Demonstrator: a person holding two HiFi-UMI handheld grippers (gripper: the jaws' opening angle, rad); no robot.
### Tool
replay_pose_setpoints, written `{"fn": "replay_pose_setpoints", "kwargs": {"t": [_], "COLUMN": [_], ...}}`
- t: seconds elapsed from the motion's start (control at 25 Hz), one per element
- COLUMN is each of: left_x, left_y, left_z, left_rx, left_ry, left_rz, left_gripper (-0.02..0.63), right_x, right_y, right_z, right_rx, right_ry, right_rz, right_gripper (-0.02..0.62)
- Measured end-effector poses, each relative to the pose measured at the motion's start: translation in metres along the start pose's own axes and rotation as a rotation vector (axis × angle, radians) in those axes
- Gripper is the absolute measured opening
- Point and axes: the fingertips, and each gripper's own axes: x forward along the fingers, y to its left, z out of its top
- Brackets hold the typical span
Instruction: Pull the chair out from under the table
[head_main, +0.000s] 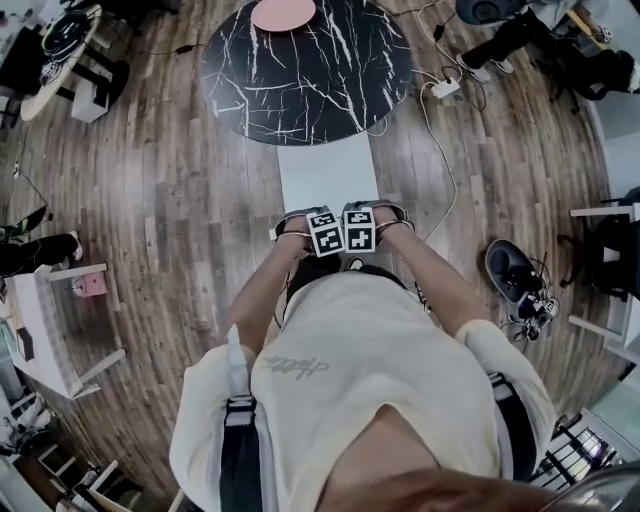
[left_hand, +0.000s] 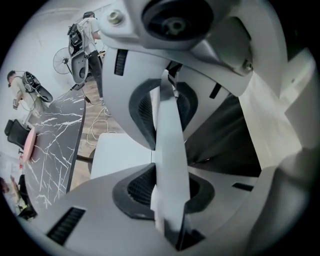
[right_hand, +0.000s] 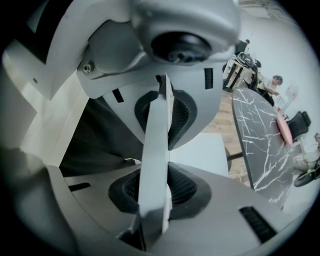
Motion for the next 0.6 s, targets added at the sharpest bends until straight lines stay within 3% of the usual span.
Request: {"fn": "replay_pose_setpoints", "kwargs": {"t": [0.6], "left_x": [0.007], "left_y": [-0.082], "left_z": [0.002], "left_rx": [-0.077], "left_ry": [0.012], "left_rz": [0.045], "left_gripper": [0.089], "right_x": [0.001], "right_y": [0.081], "right_z": [-0.003], "right_rx": [-0.074], "right_ry": [-0.021], "right_rz": [0.000], "right_gripper": [0.084]}}
